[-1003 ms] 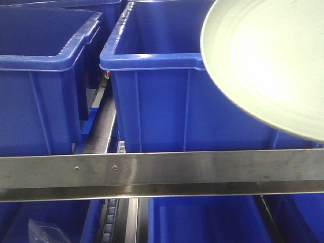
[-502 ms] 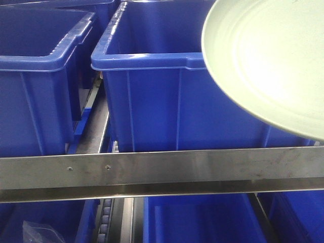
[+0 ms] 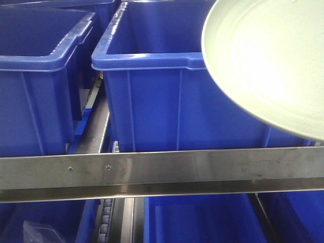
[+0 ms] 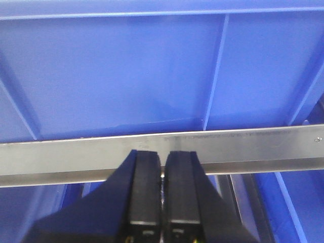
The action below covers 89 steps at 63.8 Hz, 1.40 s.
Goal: Place green plate on second shelf with right arm
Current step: 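Drive up to the shelf and bring the plate above a blue bin, then lower the plate into the blue bin and open the right gripper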
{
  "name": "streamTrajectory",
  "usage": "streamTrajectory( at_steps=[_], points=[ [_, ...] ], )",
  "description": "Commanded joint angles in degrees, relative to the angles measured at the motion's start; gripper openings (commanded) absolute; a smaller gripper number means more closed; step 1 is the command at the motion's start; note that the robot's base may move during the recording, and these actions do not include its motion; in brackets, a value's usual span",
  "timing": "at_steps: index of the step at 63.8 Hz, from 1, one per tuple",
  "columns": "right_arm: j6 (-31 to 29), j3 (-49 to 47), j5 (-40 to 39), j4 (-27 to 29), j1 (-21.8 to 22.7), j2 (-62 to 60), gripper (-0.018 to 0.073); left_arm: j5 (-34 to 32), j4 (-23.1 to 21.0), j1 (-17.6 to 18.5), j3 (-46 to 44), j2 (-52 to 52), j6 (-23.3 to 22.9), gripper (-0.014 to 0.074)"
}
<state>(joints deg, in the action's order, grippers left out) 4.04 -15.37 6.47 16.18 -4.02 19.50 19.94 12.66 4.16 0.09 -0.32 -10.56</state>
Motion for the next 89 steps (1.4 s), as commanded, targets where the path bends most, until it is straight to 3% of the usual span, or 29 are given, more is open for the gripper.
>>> streamTrajectory(
  at_steps=[1,28,52,67,89],
  points=[
    [-0.13,-1.83,-6.14,0.34,0.25,0.30,0.0055,-3.50,0.05,0.27,2.40,-1.28,-0.28,0.0125],
    [-0.08,-6.65,-5.68,0.39,0.25,7.00,0.0055,-3.50,0.05,0.27,2.40,-1.28,-0.28,0.0125],
    [-0.08,-31.14,-5.69,0.39,0.19,36.53,0.0055,-3.50,0.05,0.27,2.40,-1.28,-0.28,0.0125],
    [-0.08,-46.93,-5.67,0.39,-4.86,53.12,0.0055,-3.50,0.05,0.27,2.40,-1.28,-0.28,0.0125],
    [-0.08,-57.95,-5.84,0.39,-5.83,68.09,0.0055,-3.50,0.05,0.27,2.40,-1.28,-0.28,0.0125]
  ],
)
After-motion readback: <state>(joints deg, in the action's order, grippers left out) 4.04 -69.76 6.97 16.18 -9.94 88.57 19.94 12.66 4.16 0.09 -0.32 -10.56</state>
